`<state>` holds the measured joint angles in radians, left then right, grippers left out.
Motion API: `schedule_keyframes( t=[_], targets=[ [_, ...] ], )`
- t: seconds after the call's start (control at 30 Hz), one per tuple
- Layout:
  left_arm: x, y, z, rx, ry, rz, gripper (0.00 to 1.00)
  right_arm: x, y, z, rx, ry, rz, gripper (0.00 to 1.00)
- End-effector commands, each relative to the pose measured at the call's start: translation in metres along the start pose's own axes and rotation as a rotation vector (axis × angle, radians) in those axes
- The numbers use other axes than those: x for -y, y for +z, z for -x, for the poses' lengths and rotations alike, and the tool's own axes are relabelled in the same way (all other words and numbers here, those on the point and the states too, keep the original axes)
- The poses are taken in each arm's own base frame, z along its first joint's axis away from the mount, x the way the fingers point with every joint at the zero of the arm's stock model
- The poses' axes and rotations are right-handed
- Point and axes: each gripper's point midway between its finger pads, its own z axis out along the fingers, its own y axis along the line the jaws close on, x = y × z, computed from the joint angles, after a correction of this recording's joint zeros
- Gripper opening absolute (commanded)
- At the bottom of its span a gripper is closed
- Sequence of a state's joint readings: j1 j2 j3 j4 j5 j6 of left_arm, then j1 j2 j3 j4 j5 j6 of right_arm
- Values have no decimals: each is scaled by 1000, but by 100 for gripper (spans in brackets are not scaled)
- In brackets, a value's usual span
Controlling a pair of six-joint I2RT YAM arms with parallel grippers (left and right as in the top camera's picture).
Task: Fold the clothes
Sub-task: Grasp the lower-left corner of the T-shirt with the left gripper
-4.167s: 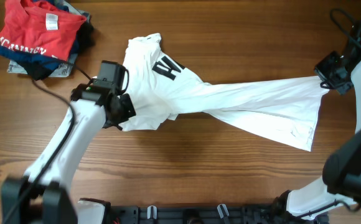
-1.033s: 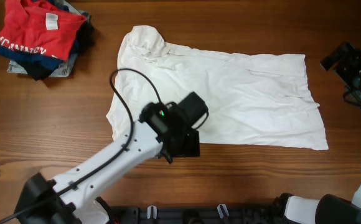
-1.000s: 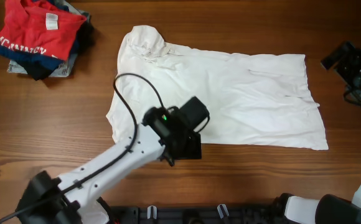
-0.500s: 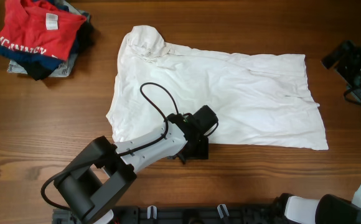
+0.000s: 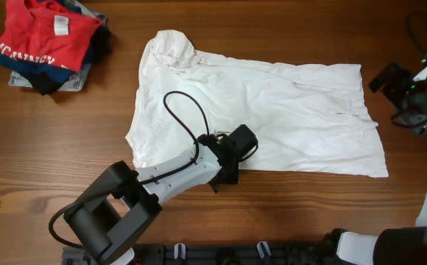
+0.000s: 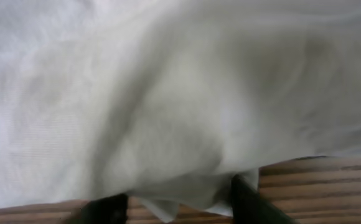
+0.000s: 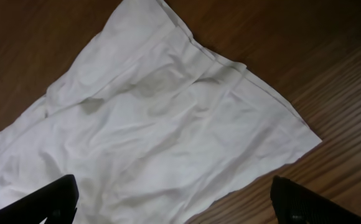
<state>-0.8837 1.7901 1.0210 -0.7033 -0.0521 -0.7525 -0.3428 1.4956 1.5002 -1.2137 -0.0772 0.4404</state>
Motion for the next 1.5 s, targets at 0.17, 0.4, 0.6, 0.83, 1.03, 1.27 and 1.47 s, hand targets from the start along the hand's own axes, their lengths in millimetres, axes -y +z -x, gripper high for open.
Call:
schedule_keyframes(
  t=[0.17,0.4,0.6,0.83,1.03,1.27,1.47],
  targets=[
    [-16,4,-12,-45,15,72,4,14,15,-6,-12,35,-65,100],
    [-56,-32,-45,-165,-88,236,4,46,41,-27,-48,194,-206,100],
    [-59,-40,-64,-254,-95,237,4,62,72,-45,-131,265,-210,100],
    [-58,-39,-62,-248,-95,229,4,89,96,-75,-211,376,-278,100],
    [-58,-39,-62,-247,-96,228,4,114,112,-80,-198,460,-291,100],
    [-57,-39,-61,-244,-96,225,4,139,123,-88,-167,570,-344,100],
    [-54,-38,-59,-234,-96,212,4,157,122,-87,-170,686,-327,100]
  ],
)
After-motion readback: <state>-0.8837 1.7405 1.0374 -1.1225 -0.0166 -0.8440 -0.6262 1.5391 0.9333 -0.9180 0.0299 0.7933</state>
